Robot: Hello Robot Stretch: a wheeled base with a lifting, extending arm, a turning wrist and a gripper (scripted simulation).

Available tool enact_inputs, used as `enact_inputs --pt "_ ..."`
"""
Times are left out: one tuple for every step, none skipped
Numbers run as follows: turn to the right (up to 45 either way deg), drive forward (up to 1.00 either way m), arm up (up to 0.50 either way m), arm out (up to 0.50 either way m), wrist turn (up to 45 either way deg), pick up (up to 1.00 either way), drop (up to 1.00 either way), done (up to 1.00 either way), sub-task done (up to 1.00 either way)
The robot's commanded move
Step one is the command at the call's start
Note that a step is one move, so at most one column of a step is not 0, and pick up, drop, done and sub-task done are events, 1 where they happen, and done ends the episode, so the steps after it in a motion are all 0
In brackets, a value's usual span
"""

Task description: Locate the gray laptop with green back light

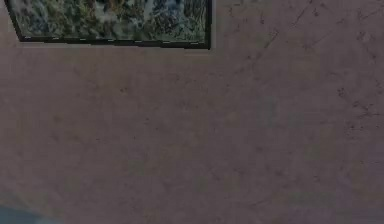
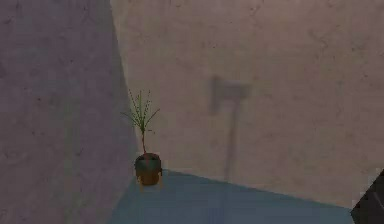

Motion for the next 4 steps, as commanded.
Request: enact_inputs --pt "-45.0 0.0 0.0 0.0 0.0 0.0 0.0 0.0 0.0" --pt "-42.0 0.0 0.0 0.0 0.0 0.0 0.0 0.0 0.0" --pt "0.0 1.0 0.0 0.0 0.0 0.0 0.0 0.0 0.0" --pt "-3.0 0.0 0.0 0.0 0.0 0.0 0.0 0.0 0.0"
